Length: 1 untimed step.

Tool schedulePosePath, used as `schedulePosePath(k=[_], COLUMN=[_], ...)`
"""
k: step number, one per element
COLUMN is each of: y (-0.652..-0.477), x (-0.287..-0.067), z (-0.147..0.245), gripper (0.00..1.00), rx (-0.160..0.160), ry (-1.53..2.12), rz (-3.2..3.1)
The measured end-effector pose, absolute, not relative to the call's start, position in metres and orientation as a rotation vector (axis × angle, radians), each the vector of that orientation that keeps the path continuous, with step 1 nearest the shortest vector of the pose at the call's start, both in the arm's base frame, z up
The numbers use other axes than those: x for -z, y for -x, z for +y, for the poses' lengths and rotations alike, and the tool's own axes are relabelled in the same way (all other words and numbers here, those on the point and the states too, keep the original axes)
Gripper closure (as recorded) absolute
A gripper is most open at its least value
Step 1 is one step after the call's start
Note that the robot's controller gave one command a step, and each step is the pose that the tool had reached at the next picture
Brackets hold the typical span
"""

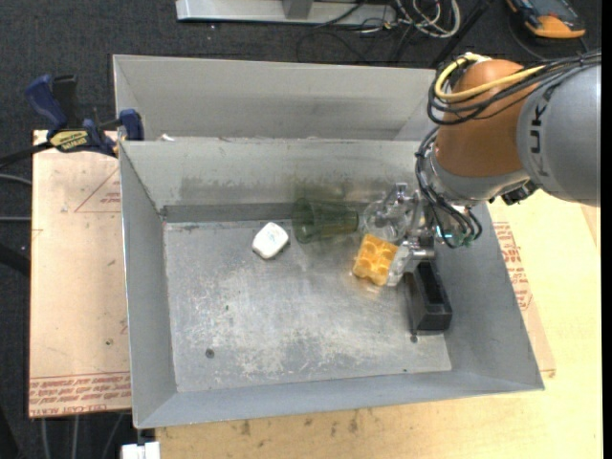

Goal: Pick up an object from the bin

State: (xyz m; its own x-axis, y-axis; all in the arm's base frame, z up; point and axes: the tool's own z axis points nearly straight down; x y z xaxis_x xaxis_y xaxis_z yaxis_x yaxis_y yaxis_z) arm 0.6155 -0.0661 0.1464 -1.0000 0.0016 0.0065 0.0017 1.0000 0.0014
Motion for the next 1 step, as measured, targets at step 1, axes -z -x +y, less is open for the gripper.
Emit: schedulePosePath(k=[1], y=[-0.6174], x=[-0.1511], z=[-0.066], gripper=[0.0], rx=[0.001], ry=[0.001], rz=[-3.143])
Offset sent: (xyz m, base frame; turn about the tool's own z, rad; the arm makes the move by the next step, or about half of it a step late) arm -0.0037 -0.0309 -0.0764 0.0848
